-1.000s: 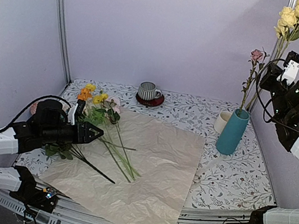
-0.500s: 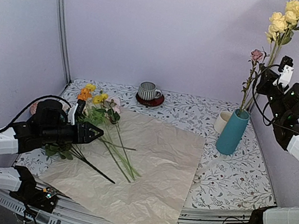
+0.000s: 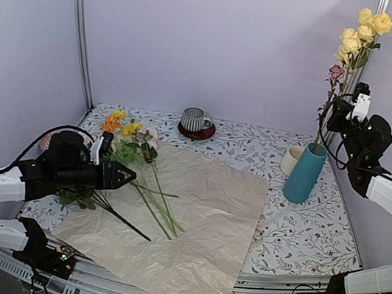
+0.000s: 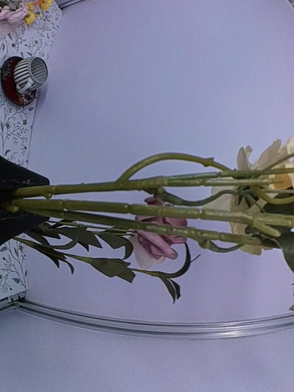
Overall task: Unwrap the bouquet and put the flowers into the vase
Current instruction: Place the fake flower in the vase.
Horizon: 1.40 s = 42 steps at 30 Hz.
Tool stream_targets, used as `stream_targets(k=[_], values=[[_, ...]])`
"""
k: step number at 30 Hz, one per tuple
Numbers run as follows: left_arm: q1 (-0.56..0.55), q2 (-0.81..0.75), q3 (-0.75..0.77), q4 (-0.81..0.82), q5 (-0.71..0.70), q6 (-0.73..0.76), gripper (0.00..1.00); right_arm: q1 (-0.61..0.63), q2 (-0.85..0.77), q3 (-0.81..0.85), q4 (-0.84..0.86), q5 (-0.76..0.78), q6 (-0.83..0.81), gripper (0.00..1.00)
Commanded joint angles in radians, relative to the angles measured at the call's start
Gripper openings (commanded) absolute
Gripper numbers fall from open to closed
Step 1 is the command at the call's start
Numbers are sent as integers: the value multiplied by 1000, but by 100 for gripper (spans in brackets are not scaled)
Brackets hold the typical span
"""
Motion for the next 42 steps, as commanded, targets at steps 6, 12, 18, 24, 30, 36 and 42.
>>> stream_targets(k=[6,12,18,24,30,36,42], values=[[-12,11,13,7,-10,15,64,-8,48,-128,108,46,42,8],[-12,15,14,7,-8,13,63,-8,27,-192,115,47,77,25],[-11,11,13,7,-3,9,63,-8,-56,-223,71,-1,115,67],[-12,-1,10,3,-2,6,64,-8,-101,-162,-129,13,149,77],[-12,-19,-1,0,-4,3,64,-8,-136,-116,-328,9,206,81],[-11,-30,-8,2,-2,1,63,-7,-189,-94,-489,-32,272,82],[-12,-23,-8,15,6,4,64,-7,-252,-72,-632,-41,321,83]])
